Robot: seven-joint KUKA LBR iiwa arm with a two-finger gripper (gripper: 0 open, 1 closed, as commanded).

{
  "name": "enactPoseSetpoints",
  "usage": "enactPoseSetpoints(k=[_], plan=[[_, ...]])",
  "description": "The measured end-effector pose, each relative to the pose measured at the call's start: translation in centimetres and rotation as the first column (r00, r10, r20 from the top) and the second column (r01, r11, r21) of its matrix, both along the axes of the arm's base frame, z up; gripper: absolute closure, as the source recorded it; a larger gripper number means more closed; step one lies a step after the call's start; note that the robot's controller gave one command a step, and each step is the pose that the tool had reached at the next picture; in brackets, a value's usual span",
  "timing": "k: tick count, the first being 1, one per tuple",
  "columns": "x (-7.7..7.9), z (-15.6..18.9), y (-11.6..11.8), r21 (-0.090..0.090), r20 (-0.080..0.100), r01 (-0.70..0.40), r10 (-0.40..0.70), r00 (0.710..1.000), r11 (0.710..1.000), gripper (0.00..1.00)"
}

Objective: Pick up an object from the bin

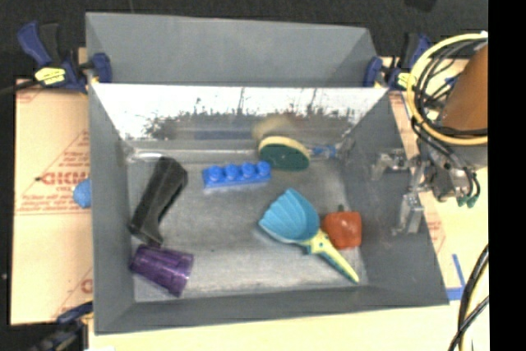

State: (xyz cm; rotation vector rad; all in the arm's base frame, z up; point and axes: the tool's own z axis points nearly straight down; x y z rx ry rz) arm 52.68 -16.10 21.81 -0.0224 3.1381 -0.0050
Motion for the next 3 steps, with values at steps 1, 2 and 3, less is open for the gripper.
enactPoseSetpoints(k=[1, 2, 3], plan=[[0.0, 0.0, 0.0, 0.000, 0.000, 0.000, 0.000, 1.000, 1.000, 0.00], [-1.8, -6.6, 4.3, 0.002, 0.000, 0.057, -0.057, 0.998, 0.998, 0.00], [2.6, -5.1, 6.9, -0.001, 0.013, 0.060, -0.060, 0.998, 0.998, 0.00]])
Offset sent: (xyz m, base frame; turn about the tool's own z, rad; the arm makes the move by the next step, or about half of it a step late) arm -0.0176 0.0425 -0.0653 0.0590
